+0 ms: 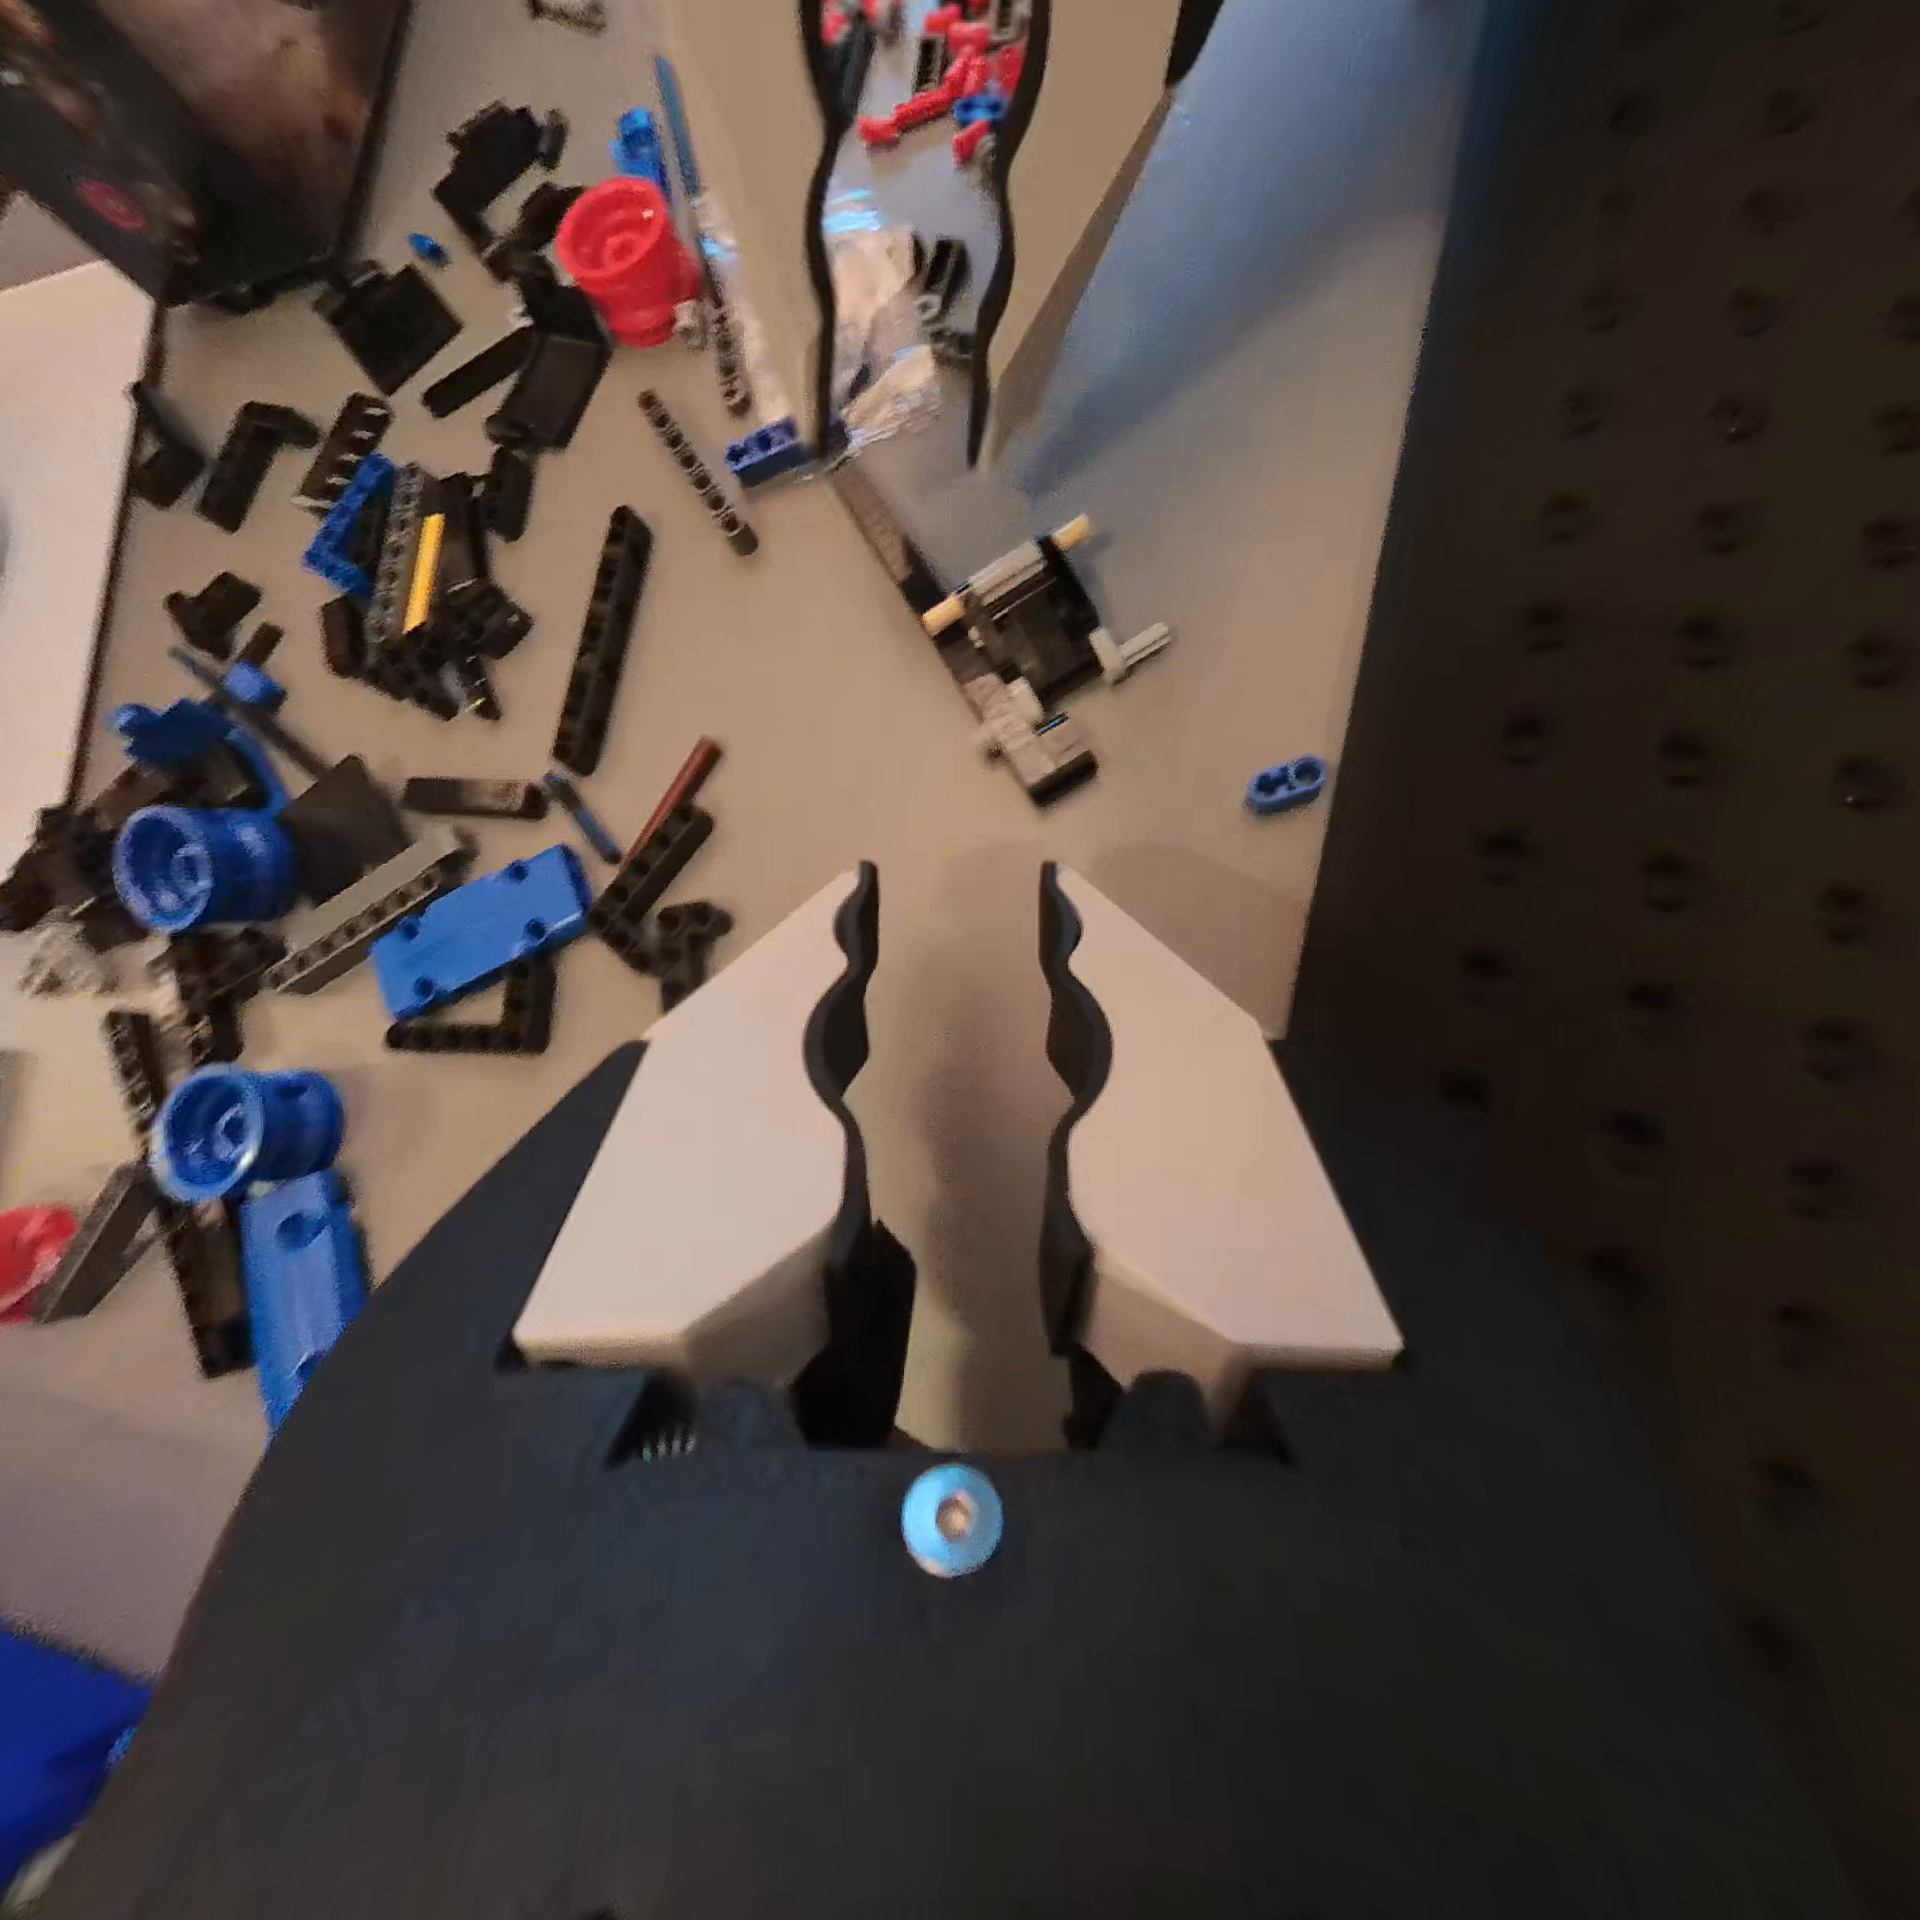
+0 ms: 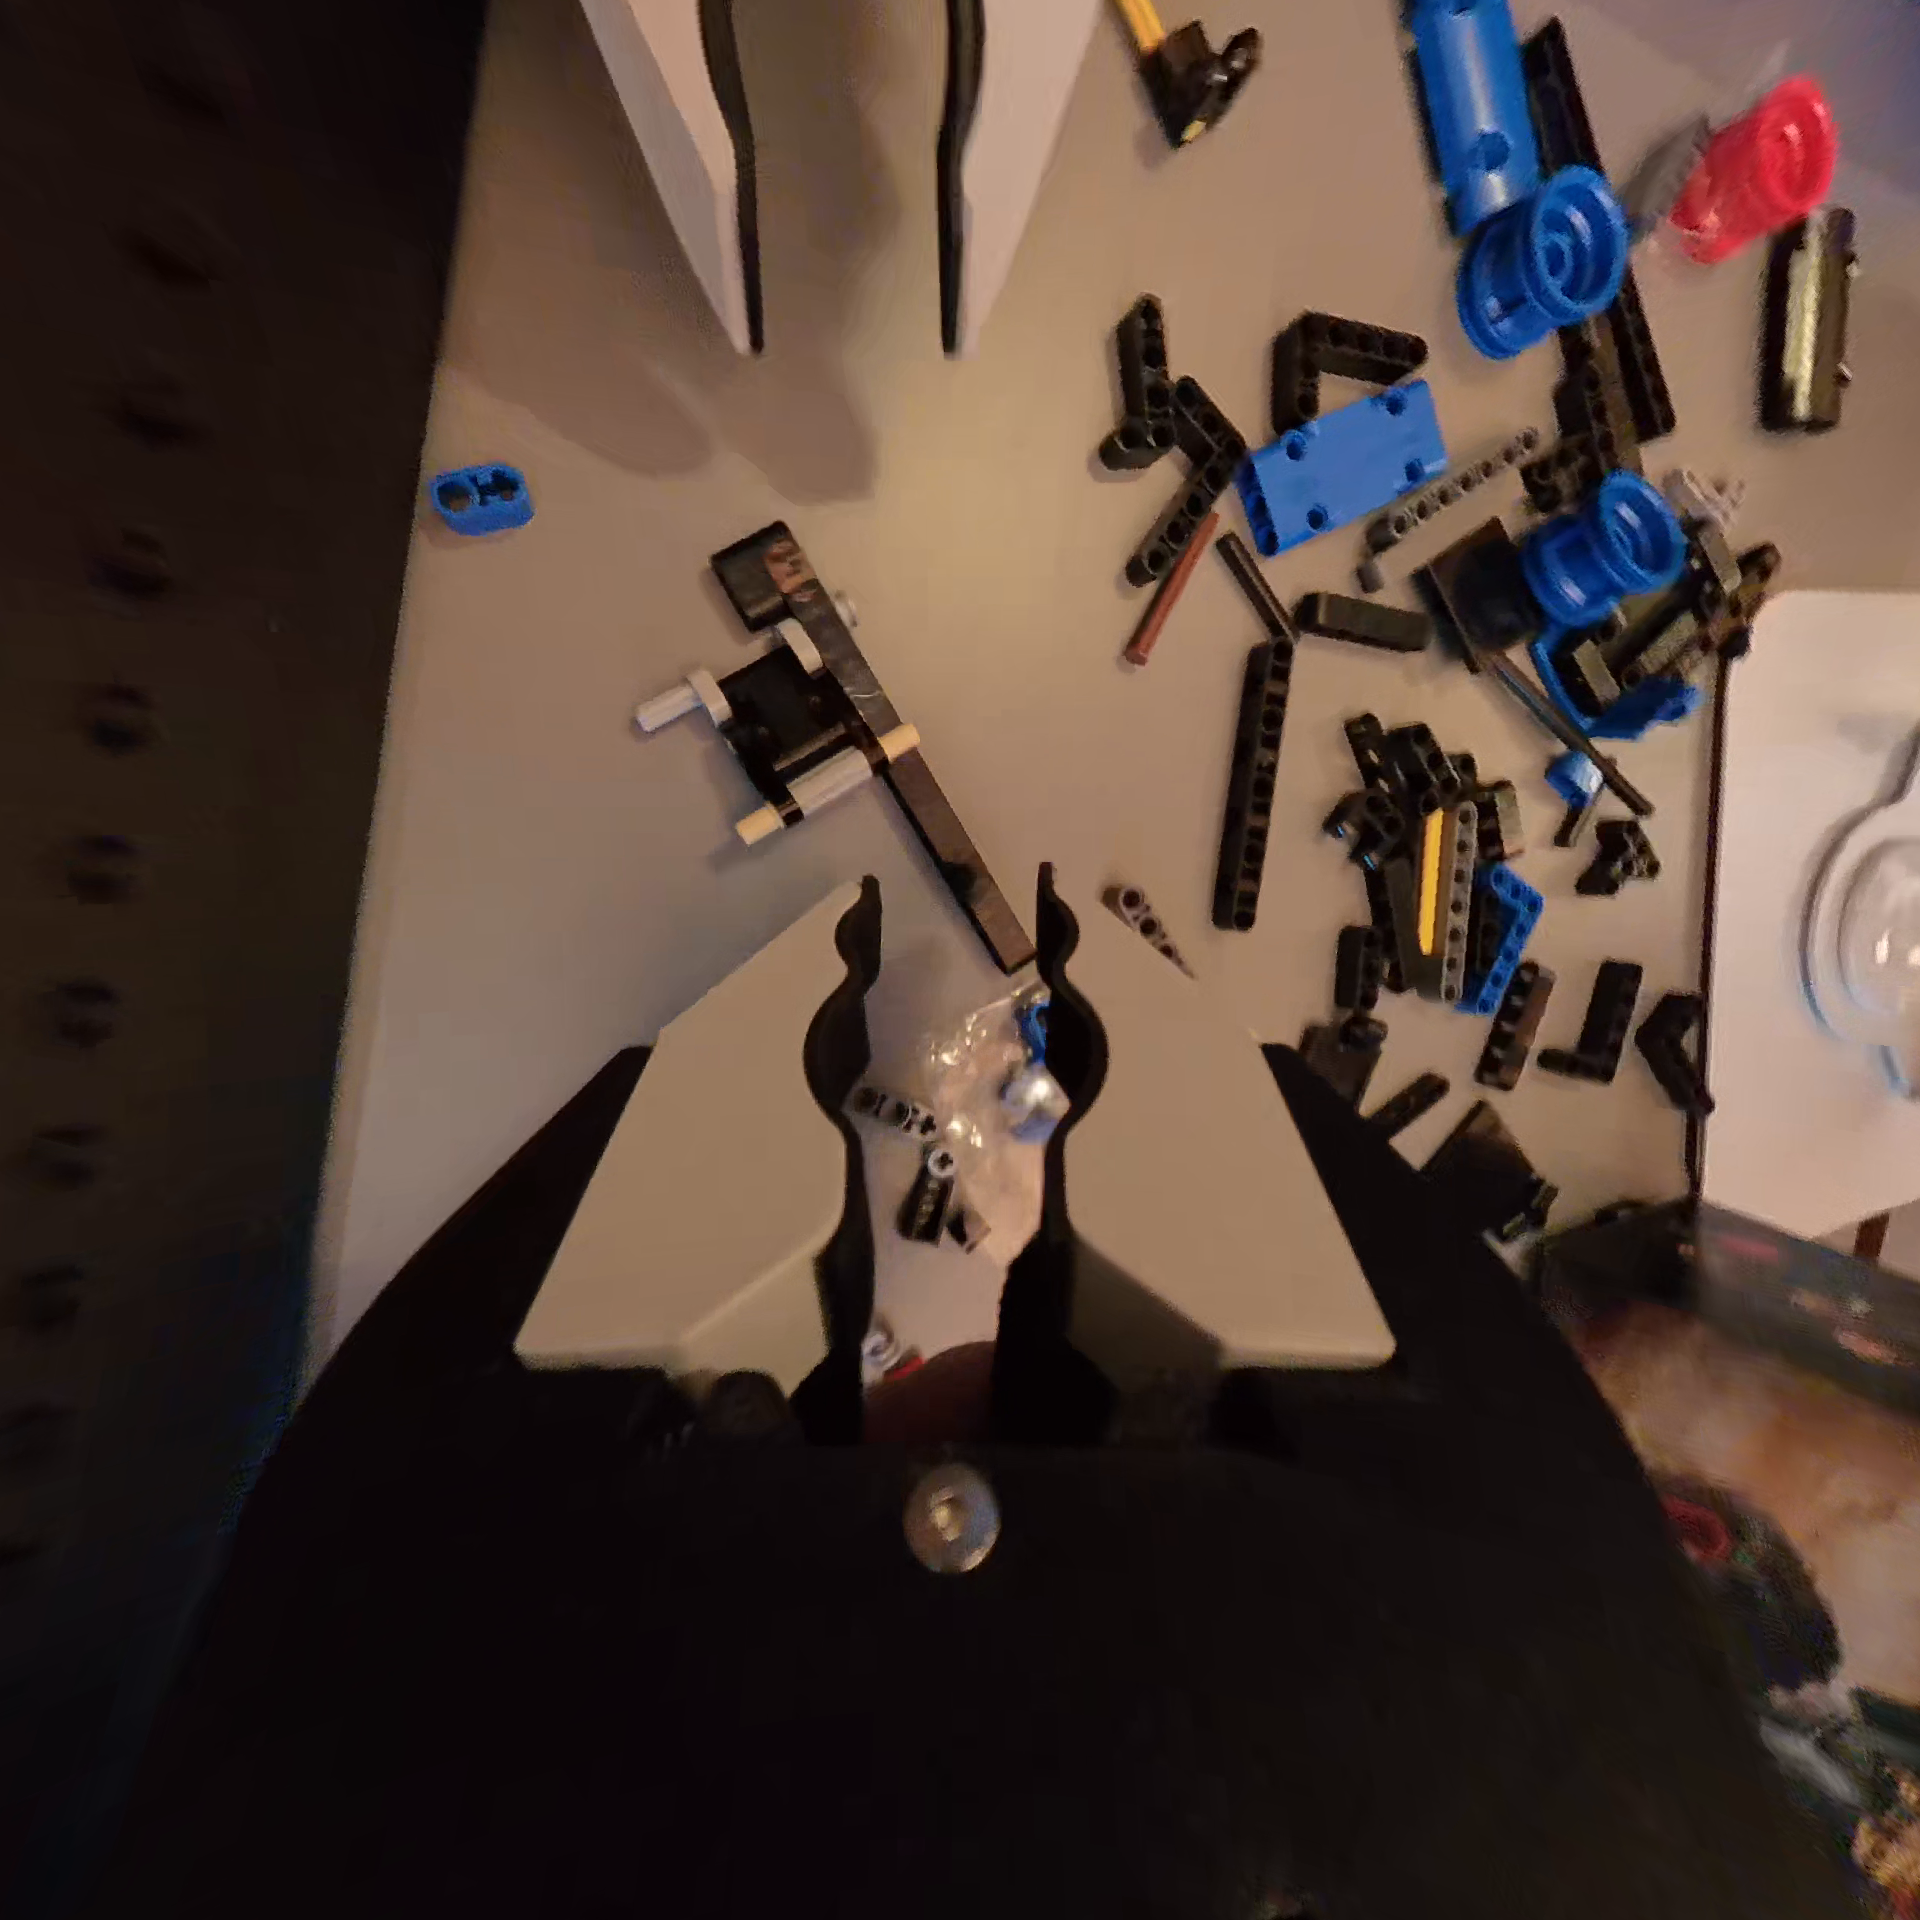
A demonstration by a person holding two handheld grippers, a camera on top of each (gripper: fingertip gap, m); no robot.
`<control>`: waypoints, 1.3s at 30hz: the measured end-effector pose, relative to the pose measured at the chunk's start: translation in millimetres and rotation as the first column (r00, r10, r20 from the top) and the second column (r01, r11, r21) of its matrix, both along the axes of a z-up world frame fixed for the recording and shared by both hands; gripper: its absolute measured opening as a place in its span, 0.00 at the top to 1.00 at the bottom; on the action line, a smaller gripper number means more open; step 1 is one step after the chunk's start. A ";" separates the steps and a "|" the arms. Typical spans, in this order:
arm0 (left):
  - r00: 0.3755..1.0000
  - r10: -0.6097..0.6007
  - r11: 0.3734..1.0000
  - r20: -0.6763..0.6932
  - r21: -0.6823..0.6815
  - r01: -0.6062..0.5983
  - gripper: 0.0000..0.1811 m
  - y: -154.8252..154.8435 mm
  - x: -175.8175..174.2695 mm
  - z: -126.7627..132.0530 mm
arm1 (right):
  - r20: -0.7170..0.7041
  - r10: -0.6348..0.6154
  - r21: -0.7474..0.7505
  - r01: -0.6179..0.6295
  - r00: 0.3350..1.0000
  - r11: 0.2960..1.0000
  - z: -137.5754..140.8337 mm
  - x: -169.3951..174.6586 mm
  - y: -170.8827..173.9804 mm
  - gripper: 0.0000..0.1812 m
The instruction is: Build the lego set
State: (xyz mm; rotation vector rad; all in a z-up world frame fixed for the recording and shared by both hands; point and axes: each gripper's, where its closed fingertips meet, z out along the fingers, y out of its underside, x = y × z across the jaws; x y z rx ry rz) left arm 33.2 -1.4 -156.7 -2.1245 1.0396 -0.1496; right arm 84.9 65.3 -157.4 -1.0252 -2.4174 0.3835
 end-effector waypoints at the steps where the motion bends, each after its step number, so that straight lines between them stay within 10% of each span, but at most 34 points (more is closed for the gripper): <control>1: 1.000 0.019 1.000 -0.006 0.009 -0.019 0.84 -2.0 -6.3 3.3 | -0.005 -0.035 -0.023 0.035 0.999 0.999 3.7 1.9 1.2 0.85; 12: 0.972 0.223 0.972 -0.067 0.092 -0.217 0.84 -45.5 -78.9 44.3 | -0.024 -0.211 -0.227 0.200 0.977 0.953 12.7 19.7 -14.2 0.84; 25: 0.892 0.378 0.915 -0.246 -0.045 -0.400 0.89 -41.7 -122.0 -19.1 | -0.070 -0.253 -0.286 0.224 0.965 0.932 13.2 14.8 -10.4 0.84; 39: 0.932 0.362 0.932 -0.001 0.007 -0.361 0.99 -25.0 -84.6 2.6 | -0.195 -0.290 -0.330 0.216 0.937 0.919 34.1 8.5 -1.1 0.86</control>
